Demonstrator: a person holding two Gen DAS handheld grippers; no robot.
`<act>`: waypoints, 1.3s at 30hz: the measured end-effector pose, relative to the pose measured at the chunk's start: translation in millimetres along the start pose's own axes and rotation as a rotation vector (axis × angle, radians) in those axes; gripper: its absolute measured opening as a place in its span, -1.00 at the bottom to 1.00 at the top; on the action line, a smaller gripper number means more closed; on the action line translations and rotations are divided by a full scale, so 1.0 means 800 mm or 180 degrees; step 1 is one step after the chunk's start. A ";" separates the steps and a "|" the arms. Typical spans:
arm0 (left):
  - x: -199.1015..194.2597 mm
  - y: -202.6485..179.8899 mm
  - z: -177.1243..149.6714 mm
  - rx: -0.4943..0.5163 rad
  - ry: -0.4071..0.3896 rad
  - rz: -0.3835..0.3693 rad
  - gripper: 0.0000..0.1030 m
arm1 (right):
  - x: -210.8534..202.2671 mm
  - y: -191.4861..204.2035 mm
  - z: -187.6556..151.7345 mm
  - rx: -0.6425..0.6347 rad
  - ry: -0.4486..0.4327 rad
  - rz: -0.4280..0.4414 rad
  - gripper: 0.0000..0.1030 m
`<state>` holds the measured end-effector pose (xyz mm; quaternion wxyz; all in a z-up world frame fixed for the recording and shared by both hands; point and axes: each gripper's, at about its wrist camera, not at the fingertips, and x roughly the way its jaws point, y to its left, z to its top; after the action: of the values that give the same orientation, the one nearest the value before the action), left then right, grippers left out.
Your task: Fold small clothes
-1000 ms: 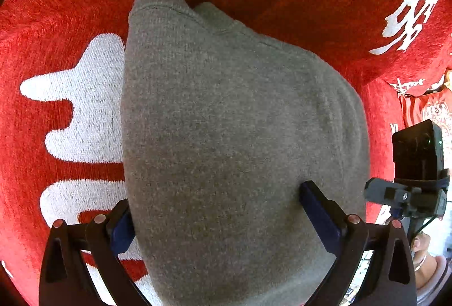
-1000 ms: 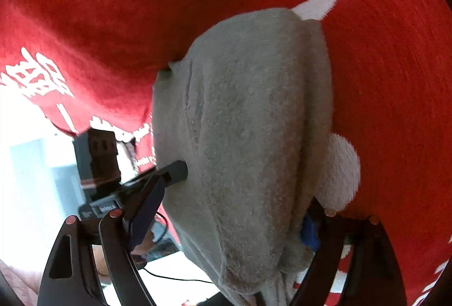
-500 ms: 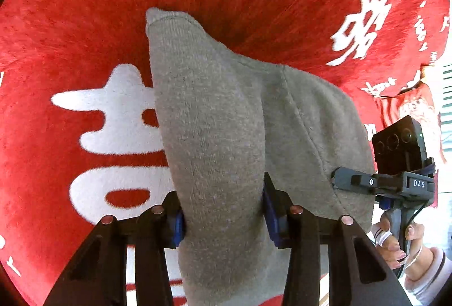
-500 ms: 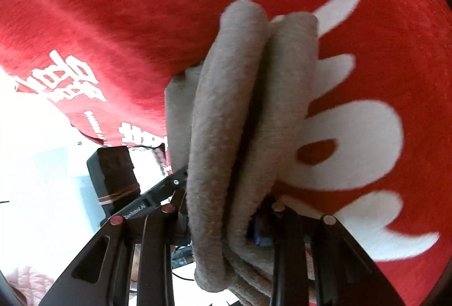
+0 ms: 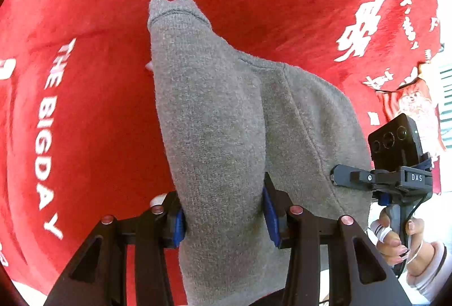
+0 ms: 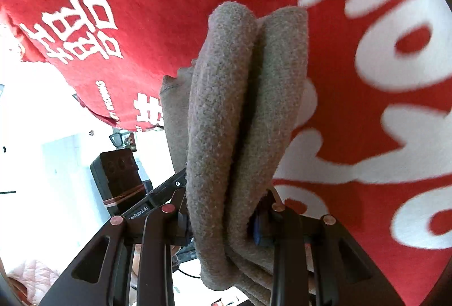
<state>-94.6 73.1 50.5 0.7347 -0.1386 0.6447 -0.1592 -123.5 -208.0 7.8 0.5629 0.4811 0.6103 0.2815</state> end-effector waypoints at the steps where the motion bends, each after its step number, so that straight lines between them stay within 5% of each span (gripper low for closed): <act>1: 0.004 0.007 -0.006 -0.0032 0.0025 0.0019 -0.11 | 0.008 -0.003 -0.004 0.0015 0.0027 -0.0019 -0.36; 6: 0.037 0.048 -0.035 -0.0181 0.0164 0.0255 -0.06 | 0.046 -0.022 -0.006 0.0099 0.0109 -0.0384 -0.32; 10: 0.010 0.069 -0.048 -0.0238 0.0006 0.0227 -0.04 | 0.020 -0.012 -0.006 0.0076 -0.0080 -0.0934 0.21; 12: -0.009 0.074 -0.049 -0.0220 -0.0115 0.0334 -0.04 | -0.002 0.002 -0.014 -0.0062 -0.0204 -0.1208 0.21; 16: -0.019 0.080 -0.045 -0.0259 -0.0202 0.0463 -0.04 | -0.012 0.012 -0.020 -0.0095 -0.0277 -0.1089 0.21; 18: -0.012 0.086 -0.044 -0.0290 -0.0160 0.0508 -0.04 | -0.005 0.000 -0.015 -0.0080 -0.0230 -0.1046 0.15; 19: -0.010 0.090 -0.044 -0.0299 -0.0149 0.0527 -0.04 | 0.000 -0.007 -0.012 -0.0080 -0.0184 -0.1010 -0.06; 20: -0.007 0.091 -0.044 -0.0294 -0.0146 0.0542 -0.04 | 0.012 -0.007 -0.009 -0.0098 -0.0102 -0.1050 -0.55; 21: -0.006 0.090 -0.044 -0.0288 -0.0144 0.0575 -0.04 | 0.018 -0.003 -0.007 -0.0136 -0.0037 -0.1143 -0.74; 26: -0.005 0.072 -0.044 -0.0171 -0.0199 0.0613 -0.04 | 0.027 0.069 -0.027 -0.0935 -0.0127 -0.1669 -0.75; 30: 0.023 0.061 -0.048 -0.0040 -0.0094 0.0754 0.01 | 0.023 0.027 -0.023 -0.0806 -0.0096 -0.2212 -0.80; 34: 0.038 0.049 -0.050 0.0130 -0.0236 0.1010 0.19 | 0.024 -0.005 -0.011 -0.0659 -0.0111 -0.2189 -0.79; 36: 0.038 0.050 -0.050 0.0139 -0.0266 0.1123 0.45 | 0.022 -0.001 -0.012 -0.0673 -0.0105 -0.2241 -0.74; 39: 0.028 0.060 -0.050 -0.0011 -0.0197 0.1072 0.45 | 0.014 0.010 -0.021 -0.0668 -0.0158 -0.2332 -0.71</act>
<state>-129.0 107.4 5.6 0.7703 -0.0347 0.6362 -0.0284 -136.2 -191.4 13.7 0.6870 0.1774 0.6959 0.1108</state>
